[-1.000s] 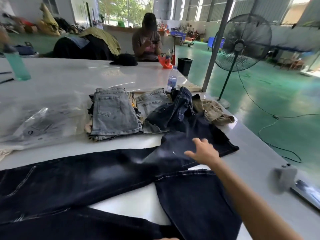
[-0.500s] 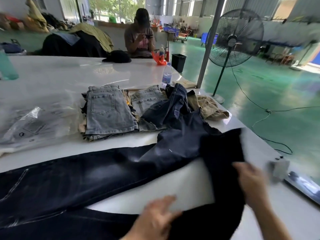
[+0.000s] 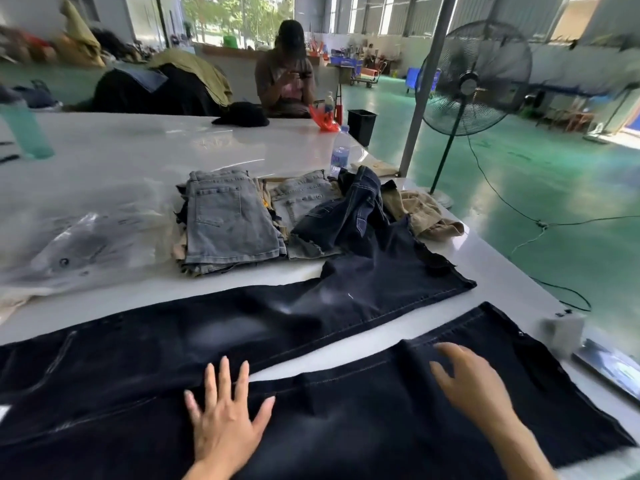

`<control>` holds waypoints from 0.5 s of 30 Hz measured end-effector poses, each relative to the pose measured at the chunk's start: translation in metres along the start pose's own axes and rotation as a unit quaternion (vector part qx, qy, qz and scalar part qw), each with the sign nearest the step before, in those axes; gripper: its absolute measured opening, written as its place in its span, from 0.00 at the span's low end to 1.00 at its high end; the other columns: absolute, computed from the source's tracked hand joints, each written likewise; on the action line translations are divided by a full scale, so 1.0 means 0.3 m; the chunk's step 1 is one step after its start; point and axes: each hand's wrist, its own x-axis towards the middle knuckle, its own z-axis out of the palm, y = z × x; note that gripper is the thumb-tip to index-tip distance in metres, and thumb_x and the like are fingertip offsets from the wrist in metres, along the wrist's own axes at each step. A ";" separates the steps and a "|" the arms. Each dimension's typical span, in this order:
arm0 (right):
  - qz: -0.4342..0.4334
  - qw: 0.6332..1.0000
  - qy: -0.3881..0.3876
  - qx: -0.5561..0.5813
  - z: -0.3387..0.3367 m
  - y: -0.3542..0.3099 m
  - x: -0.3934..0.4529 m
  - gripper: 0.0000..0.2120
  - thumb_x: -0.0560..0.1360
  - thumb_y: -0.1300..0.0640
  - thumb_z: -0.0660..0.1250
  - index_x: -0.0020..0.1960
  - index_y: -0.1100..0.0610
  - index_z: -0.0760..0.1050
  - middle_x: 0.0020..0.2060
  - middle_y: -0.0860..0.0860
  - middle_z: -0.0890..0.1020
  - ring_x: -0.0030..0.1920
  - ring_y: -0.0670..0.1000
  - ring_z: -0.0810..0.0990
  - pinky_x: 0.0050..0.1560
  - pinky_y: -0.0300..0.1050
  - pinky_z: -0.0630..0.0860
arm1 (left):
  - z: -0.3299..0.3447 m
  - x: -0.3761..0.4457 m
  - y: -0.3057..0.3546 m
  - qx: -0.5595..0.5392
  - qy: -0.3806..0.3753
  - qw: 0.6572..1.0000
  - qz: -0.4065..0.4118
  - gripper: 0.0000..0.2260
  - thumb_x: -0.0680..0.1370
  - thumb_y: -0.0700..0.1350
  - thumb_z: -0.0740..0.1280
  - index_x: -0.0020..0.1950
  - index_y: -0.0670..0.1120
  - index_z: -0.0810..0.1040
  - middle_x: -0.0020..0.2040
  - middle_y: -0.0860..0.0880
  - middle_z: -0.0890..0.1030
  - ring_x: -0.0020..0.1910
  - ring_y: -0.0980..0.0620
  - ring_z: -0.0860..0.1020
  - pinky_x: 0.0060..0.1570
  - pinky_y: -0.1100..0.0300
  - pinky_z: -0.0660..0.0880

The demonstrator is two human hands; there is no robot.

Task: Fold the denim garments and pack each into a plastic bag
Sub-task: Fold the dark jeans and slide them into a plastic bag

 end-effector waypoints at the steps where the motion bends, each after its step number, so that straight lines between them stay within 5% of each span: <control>1: -0.077 0.997 -0.013 0.030 0.041 -0.101 0.010 0.18 0.78 0.50 0.62 0.67 0.51 0.71 0.63 0.45 0.76 0.61 0.48 0.76 0.56 0.42 0.71 | -0.012 -0.004 0.015 0.012 -0.004 1.000 -0.009 0.44 0.74 0.71 0.35 0.67 0.45 0.75 0.69 0.38 0.70 0.68 0.33 0.68 0.54 0.25 0.64; 5: -0.267 0.962 -0.044 -0.023 0.236 -0.431 0.090 0.23 0.77 0.57 0.59 0.72 0.48 0.65 0.70 0.45 0.69 0.71 0.48 0.65 0.66 0.43 0.63 | -0.007 -0.009 0.023 0.042 -0.049 0.997 0.035 0.37 0.74 0.72 0.46 0.78 0.56 0.46 0.77 0.54 0.38 0.76 0.43 0.37 0.69 0.35 0.40; 8: -0.243 0.962 -0.057 -0.108 0.333 -0.544 0.178 0.28 0.75 0.61 0.58 0.74 0.48 0.59 0.74 0.51 0.61 0.75 0.52 0.56 0.69 0.56 0.59 | -0.042 -0.051 -0.030 -0.004 0.050 0.994 0.096 0.30 0.77 0.63 0.53 0.76 0.51 0.61 0.77 0.54 0.52 0.77 0.50 0.53 0.73 0.43 0.41; 10: -0.248 0.963 -0.030 -0.104 0.350 -0.535 0.223 0.22 0.73 0.65 0.63 0.66 0.56 0.71 0.63 0.58 0.73 0.65 0.61 0.70 0.58 0.59 0.72 | -0.076 -0.087 -0.125 -0.011 0.153 0.986 0.068 0.27 0.75 0.59 0.56 0.67 0.46 0.75 0.70 0.49 0.71 0.70 0.48 0.68 0.68 0.38 0.60; 12: -0.258 0.963 0.017 -0.074 0.354 -0.444 0.261 0.16 0.65 0.74 0.69 0.51 0.63 0.79 0.44 0.61 0.79 0.45 0.65 0.78 0.41 0.58 0.78 | -0.104 -0.130 -0.283 -0.004 0.147 0.988 -0.039 0.32 0.76 0.63 0.49 0.67 0.43 0.75 0.70 0.46 0.71 0.70 0.45 0.68 0.61 0.32 0.63; 15: -0.159 0.986 0.008 -0.043 0.309 -0.268 0.313 0.27 0.69 0.76 0.62 0.63 0.57 0.78 0.44 0.61 0.79 0.45 0.65 0.76 0.47 0.57 0.76 | -0.074 -0.167 -0.479 0.000 0.085 0.974 -0.211 0.51 0.63 0.72 0.21 0.78 0.49 0.49 0.77 0.52 0.43 0.77 0.42 0.47 0.68 0.32 0.47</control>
